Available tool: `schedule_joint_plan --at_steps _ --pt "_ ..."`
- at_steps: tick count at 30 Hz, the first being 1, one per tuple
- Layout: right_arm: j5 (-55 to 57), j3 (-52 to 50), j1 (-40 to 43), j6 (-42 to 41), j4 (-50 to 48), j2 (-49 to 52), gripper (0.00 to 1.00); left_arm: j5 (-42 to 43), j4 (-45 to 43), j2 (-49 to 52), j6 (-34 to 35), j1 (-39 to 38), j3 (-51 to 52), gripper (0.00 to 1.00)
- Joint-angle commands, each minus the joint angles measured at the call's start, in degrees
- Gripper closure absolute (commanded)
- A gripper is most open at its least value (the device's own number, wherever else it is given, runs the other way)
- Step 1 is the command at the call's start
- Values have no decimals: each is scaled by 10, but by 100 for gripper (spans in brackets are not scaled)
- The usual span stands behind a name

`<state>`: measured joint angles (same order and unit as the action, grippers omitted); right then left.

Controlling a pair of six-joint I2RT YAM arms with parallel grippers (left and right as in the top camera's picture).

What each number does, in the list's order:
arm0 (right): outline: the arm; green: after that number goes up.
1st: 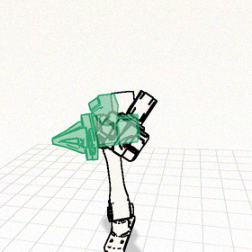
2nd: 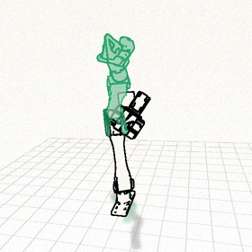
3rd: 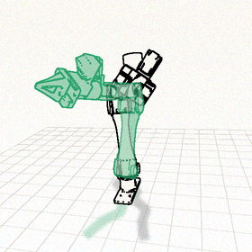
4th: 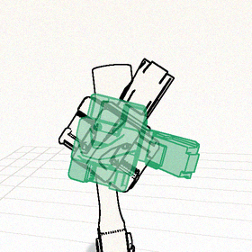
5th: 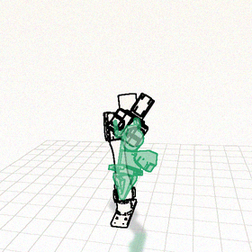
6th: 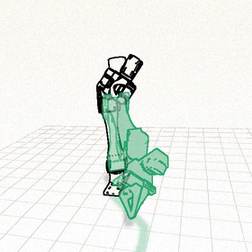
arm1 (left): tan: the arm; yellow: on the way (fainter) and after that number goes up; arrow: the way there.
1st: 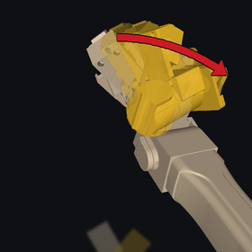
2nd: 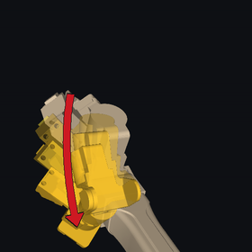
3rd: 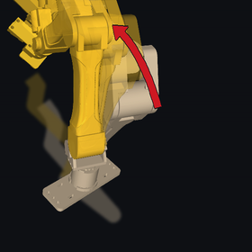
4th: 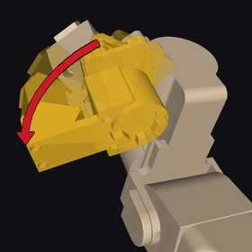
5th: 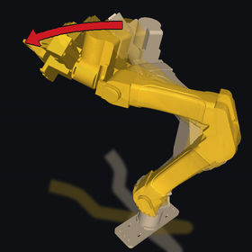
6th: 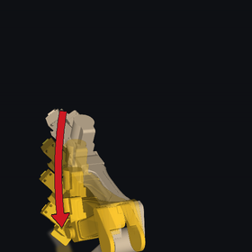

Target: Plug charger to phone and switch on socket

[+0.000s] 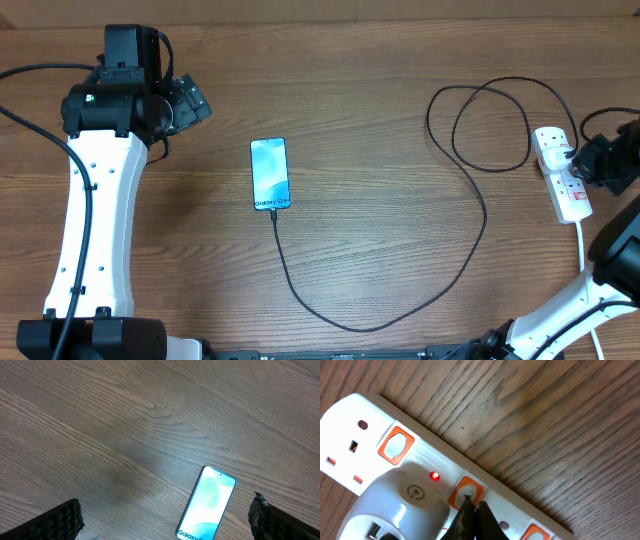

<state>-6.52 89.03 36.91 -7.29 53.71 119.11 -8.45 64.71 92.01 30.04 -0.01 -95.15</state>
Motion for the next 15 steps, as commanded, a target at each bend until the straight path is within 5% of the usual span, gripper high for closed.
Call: schedule_joint_plan --at_steps 1,4,7,15 --pt "-30 10 10 27 -4 3 95 -10 -2 -7 -4 0 -2 0" --pt "-30 10 11 27 -3 3 87 -10 -2 -7 -4 0 -2 0" --pt "-30 10 10 29 -3 3 68 -10 -2 -7 -4 0 -2 0" --pt "4 10 10 29 -7 3 61 -10 -2 -7 -4 0 -2 0"
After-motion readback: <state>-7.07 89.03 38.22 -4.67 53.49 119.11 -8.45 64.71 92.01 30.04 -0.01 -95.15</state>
